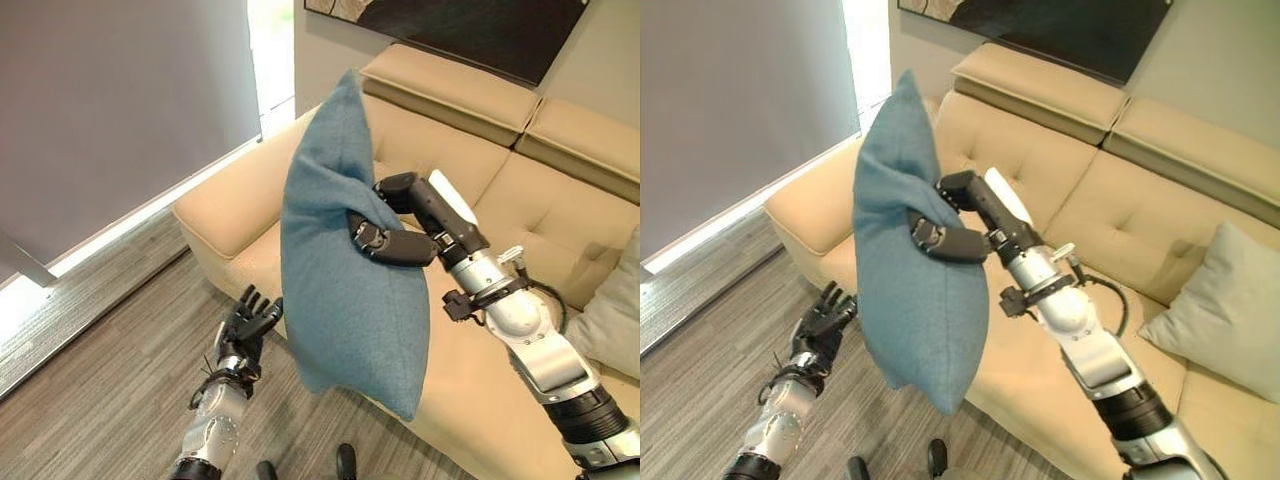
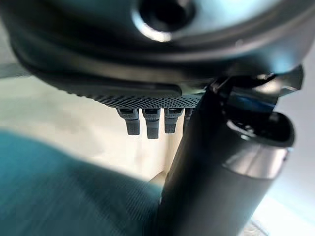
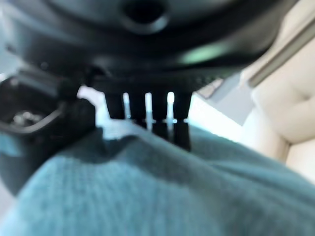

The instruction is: Pick up all the scattered cushions and arrange them neatly on the sofa.

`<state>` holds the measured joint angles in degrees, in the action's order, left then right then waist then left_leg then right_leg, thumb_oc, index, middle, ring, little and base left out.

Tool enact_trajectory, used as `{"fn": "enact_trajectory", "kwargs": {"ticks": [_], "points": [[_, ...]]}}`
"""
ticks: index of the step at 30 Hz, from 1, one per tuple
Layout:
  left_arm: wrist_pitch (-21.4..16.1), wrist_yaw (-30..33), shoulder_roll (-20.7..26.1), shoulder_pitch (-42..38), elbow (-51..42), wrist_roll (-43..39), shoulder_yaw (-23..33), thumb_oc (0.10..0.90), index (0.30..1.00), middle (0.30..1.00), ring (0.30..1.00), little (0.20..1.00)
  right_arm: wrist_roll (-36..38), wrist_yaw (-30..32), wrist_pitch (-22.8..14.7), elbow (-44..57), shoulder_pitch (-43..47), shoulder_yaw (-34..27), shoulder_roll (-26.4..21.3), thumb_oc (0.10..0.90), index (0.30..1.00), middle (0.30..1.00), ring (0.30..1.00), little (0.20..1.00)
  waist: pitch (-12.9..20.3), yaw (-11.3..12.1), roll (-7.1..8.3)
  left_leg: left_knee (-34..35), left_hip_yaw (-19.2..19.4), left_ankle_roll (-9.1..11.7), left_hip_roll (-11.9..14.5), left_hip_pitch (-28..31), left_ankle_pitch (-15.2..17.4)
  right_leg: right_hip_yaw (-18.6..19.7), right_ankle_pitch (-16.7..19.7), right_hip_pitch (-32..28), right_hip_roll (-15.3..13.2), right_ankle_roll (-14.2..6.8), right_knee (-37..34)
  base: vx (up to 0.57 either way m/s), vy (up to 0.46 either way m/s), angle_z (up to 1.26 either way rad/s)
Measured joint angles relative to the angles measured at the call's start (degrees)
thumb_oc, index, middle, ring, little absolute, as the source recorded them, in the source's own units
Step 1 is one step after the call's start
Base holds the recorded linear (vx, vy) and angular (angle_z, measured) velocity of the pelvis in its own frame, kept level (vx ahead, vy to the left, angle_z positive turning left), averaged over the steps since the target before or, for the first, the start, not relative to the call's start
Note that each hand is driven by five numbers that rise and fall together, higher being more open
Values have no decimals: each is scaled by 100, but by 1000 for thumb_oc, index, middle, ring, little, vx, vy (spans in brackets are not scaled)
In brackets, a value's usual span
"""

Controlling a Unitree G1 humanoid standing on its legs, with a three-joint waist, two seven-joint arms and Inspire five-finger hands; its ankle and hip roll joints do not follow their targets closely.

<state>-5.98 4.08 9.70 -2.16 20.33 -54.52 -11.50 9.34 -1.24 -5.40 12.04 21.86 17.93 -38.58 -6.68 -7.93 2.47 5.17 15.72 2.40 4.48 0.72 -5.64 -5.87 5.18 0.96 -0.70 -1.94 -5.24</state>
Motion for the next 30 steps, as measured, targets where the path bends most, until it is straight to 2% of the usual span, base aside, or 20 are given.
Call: {"fn": "enact_trajectory", "kwargs": {"ticks": [3,5,11,16,23,30], "points": [[18,-115,-48,2,2,-56,-361,800,900,900,900,900,-5,0,4,1,152,161,35,400,300,300,300,300,52,-45,17,0,28,-1,13,-7,0,22,20,14,-4,13,0,5,13,-4],[10,-126,-109,19,41,-144,-401,800,900,900,900,900,-7,1,5,3,221,167,135,400,300,300,300,300,82,-68,27,-1,70,-1,3,-12,0,71,45,42,-2,19,0,3,5,-11],[14,-129,-303,-71,470,-432,-400,800,900,900,900,900,-32,16,88,3,276,256,326,400,300,300,300,300,168,-92,31,-1,115,-1,28,-6,0,140,62,68,5,15,0,3,-1,-6],[1,-78,-382,-265,691,-632,-405,800,900,900,900,900,-54,52,130,5,685,590,338,400,300,300,300,300,183,-123,42,-1,125,-1,45,-7,0,151,60,78,22,-1,0,0,0,0],[-14,-83,-382,-419,884,-636,-353,800,900,900,900,900,-54,99,131,6,1052,661,258,400,300,300,300,300,276,-128,98,-2,142,0,56,0,-1,164,60,81,39,-1,0,0,0,0],[109,-81,-385,-489,1670,-631,-57,800,900,900,900,900,19,165,130,183,1454,660,92,400,300,300,300,300,286,-137,106,-2,274,0,70,66,-1,299,62,79,52,0,-1,5,-12,-10]]}}
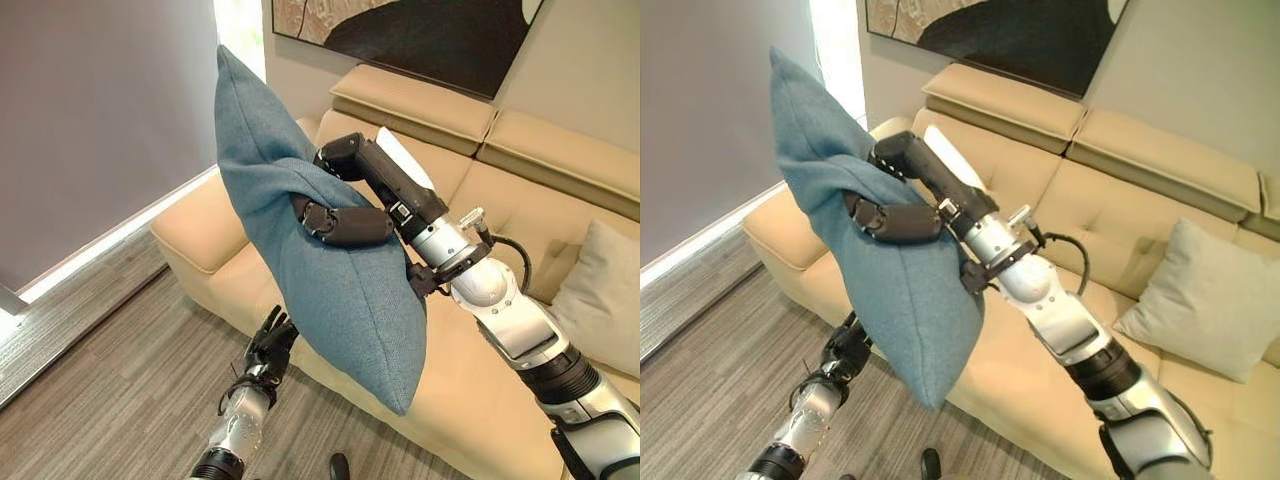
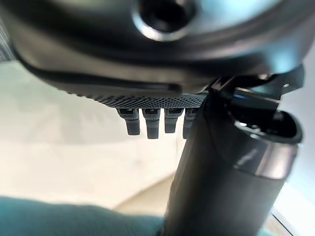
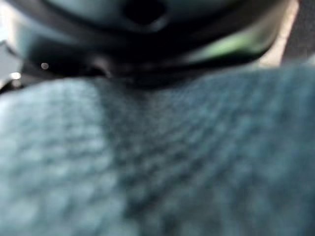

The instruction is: Pick up all the scattered cushions and arrange them neatly on the sofa.

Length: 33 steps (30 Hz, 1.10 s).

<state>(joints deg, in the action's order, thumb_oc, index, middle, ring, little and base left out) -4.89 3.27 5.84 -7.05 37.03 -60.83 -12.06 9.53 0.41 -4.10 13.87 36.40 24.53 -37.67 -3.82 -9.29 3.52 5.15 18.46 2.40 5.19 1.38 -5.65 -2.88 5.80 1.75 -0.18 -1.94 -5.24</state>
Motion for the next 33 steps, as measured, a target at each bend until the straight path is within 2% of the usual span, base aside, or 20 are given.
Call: {"fn": "enact_trajectory", "kwargs": {"ticks": [2,6,11,16,19,27,30,33], "points": [[98,-7,-69,16,316,-8,114,800,900,900,900,900,79,4,-1,132,244,6,-12,400,300,300,300,300,1,-61,-2,0,-1,0,5,3,0,-1,3,-5,3,3,0,0,0,0],[285,-9,-105,58,384,-48,57,800,900,900,900,900,376,9,-38,284,863,5,40,400,300,300,300,300,4,-89,-6,0,-2,0,9,6,-1,-5,27,-10,4,37,-1,0,0,0],[314,-35,18,21,133,-118,-569,800,900,900,900,900,527,12,-206,296,1788,130,264,400,300,300,300,300,93,-113,-85,0,0,1,-2,10,-1,-6,15,-14,-7,16,-2,0,0,0],[369,-254,147,5,-649,-277,-1144,800,900,900,900,900,530,32,-433,485,1864,137,454,400,300,300,300,300,227,-119,-161,2,-10,0,-10,7,0,-15,15,-17,-14,13,-1,0,0,0],[326,-415,220,-262,-629,-462,-1302,800,900,900,900,900,504,109,-557,481,1843,165,585,400,300,300,300,300,273,-160,-195,5,-23,1,-6,-1,0,-24,19,-15,-12,14,-1,0,0,0],[397,-481,119,216,-575,-649,-1020,800,900,900,900,900,-140,224,-519,476,1835,200,207,400,300,300,300,300,357,-94,-212,2,-144,2,-5,-45,-4,-146,17,-23,-17,8,-1,1,-6,6],[402,-487,171,519,-546,-507,-726,800,900,900,900,900,-231,224,-487,388,1836,206,-75,400,300,300,300,300,358,25,-209,1,-189,4,-3,-54,-6,-181,2,-36,-16,-13,-1,-14,-10,9],[475,-878,105,510,419,39,-363,800,900,900,900,900,-296,217,-497,139,1899,216,-565,400,300,300,300,300,402,165,-178,1,-246,4,-4,-54,-5,-226,-28,-65,-18,-51,-1,23,-27,9]]}}
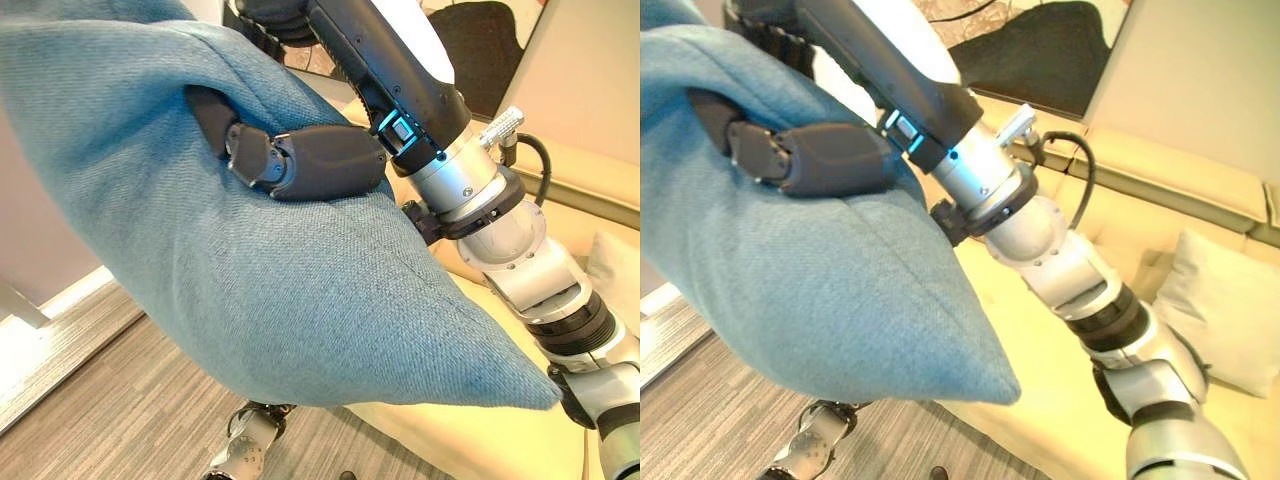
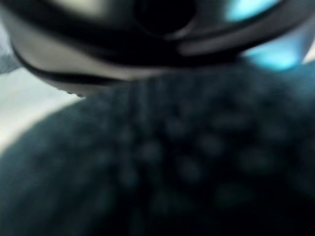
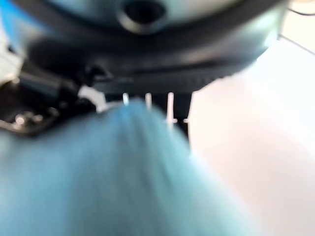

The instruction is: Pick up all the scattered cushions and arrange them neatly on the sofa.

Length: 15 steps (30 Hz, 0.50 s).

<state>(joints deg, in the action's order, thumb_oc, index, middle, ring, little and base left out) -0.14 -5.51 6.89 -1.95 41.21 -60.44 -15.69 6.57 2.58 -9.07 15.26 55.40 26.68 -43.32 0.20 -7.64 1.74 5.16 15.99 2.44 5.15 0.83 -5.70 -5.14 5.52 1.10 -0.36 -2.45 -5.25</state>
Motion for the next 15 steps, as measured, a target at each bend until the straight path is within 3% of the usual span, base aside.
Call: {"fn": "enact_trajectory", "kwargs": {"ticks": [2,15], "points": [[216,174,169,-23,849,512,116,800,900,900,900,900,22,0,67,-299,2,2,-59,400,300,300,300,300,71,-36,118,0,5,11,18,-34,-5,-17,-18,40,11,-6,-1,14,-13,2],[-70,122,270,95,22,622,571,800,900,900,900,900,35,-248,109,-386,-100,123,-41,400,300,300,300,300,73,-31,99,0,-12,10,12,-21,-6,-37,-18,15,3,-7,-2,1,0,1]]}}
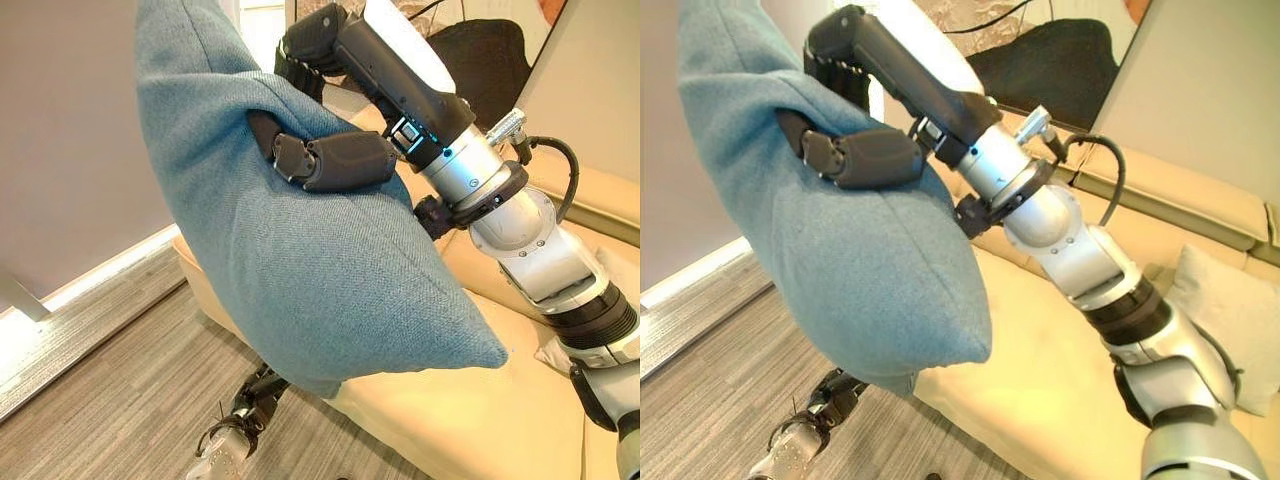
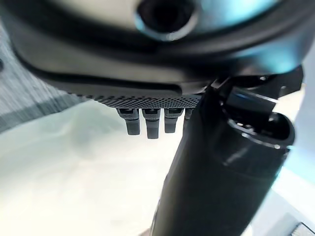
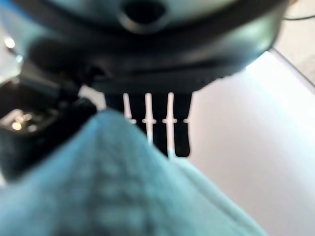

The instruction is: Pick up all the scattered cushions and arrange them neatly on the sofa.

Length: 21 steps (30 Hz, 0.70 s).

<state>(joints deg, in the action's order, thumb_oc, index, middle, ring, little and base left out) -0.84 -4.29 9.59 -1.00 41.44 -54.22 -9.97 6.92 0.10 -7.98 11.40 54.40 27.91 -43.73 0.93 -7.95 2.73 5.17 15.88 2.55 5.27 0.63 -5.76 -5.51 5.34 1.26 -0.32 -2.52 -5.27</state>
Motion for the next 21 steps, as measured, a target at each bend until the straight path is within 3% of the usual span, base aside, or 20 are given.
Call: {"fn": "enact_trajectory", "kwargs": {"ticks": [5,14,17,21], "points": [[-45,9,2,61,-482,-211,9,800,900,900,900,900,-20,-3,25,-248,-34,47,14,400,300,300,300,300,-9,105,-13,0,-78,0,-4,-4,0,-78,-11,-33,-8,-8,-1,9,3,8],[-175,285,18,149,-1301,-537,-95,800,900,900,900,900,-199,8,85,-227,-337,73,121,400,300,300,300,300,-34,97,-52,-1,-116,-1,-12,-19,0,-129,-32,-39,-21,-35,-1,-3,1,2],[-166,394,197,473,-2393,-547,-406,800,900,900,900,900,-228,75,83,-191,-474,-3,163,400,300,300,300,300,-60,99,-81,-1,-179,-2,-18,-38,-1,-189,-46,-51,-27,-55,-1,-10,-3,10],[-175,391,252,496,-2451,-653,-456,800,900,900,900,900,-420,144,91,-205,-495,-142,136,400,300,300,300,300,-72,119,-102,-1,-208,-2,-22,-50,0,-206,-54,-51,-29,-64,-1,-4,-2,3]]}}
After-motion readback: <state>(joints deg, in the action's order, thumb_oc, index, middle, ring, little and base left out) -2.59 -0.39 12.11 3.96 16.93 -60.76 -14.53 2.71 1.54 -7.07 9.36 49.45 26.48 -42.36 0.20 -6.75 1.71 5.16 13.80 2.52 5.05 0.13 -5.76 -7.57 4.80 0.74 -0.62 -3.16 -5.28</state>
